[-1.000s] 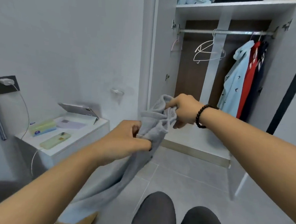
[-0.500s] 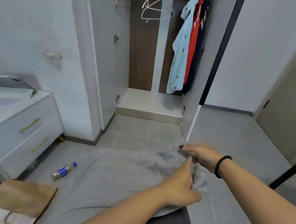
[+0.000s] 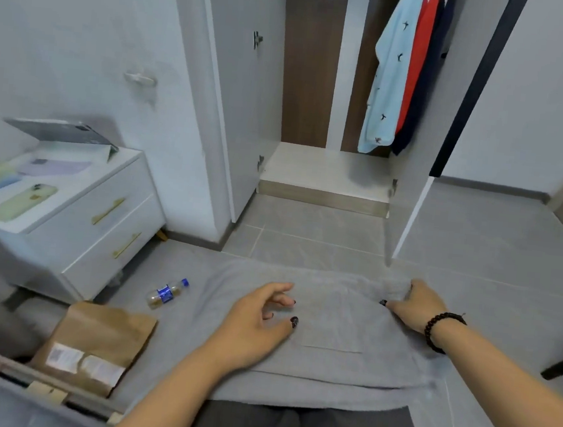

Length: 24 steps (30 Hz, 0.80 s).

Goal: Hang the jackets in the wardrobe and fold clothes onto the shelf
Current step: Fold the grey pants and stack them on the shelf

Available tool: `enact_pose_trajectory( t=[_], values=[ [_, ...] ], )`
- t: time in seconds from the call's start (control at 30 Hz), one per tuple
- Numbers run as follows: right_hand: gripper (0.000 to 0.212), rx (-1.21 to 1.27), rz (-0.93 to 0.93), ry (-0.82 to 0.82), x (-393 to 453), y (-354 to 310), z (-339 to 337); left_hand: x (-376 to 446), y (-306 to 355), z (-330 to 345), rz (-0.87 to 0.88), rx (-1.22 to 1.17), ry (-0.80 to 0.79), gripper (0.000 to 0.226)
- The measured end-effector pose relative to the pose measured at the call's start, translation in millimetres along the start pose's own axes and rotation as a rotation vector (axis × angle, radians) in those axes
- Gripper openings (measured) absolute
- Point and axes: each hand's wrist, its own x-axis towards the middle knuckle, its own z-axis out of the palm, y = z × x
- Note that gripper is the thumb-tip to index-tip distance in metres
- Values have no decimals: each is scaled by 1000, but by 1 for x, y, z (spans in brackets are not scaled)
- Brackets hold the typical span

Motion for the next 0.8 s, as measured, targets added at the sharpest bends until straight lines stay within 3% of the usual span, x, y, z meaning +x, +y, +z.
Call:
enact_pose_trajectory(
  t=[0.07, 0.13, 0.17, 0.27, 0.37, 0.5, 0.67, 0.73, 0.8],
  values=[
    [63, -140, -10, 186, -11, -24, 10, -15, -18, -28, -29, 5, 73, 51],
    [70, -209, -248, 302, -27, -47, 26, -36, -39, -53, -66, 1, 97, 59],
    [70, -195, -409, 274, -36, -57, 37, -47, -50, -64, -86, 16, 102, 65],
    [54, -158, -844, -35, -79, -85, 79, -80, -81, -93, -136, 136, 143, 75],
    [40, -252, -1171, -188, -119, -103, 123, -104, -103, -114, -141, 315, 172, 64],
    [35, -353, -1336, -176, -142, -113, 153, -117, -120, -112, -108, 426, 131, 52],
    [10, -422, -1540, 41, -140, -117, 158, -119, -127, -100, 2, 457, 389, 28],
    [9, -366, -1559, 76, -141, -119, 158, -125, -124, -107, -5, 436, 447, 29],
    [22, -329, -1540, 93, -145, -120, 155, -133, -118, -115, 28, 461, 473, 16]
  ],
)
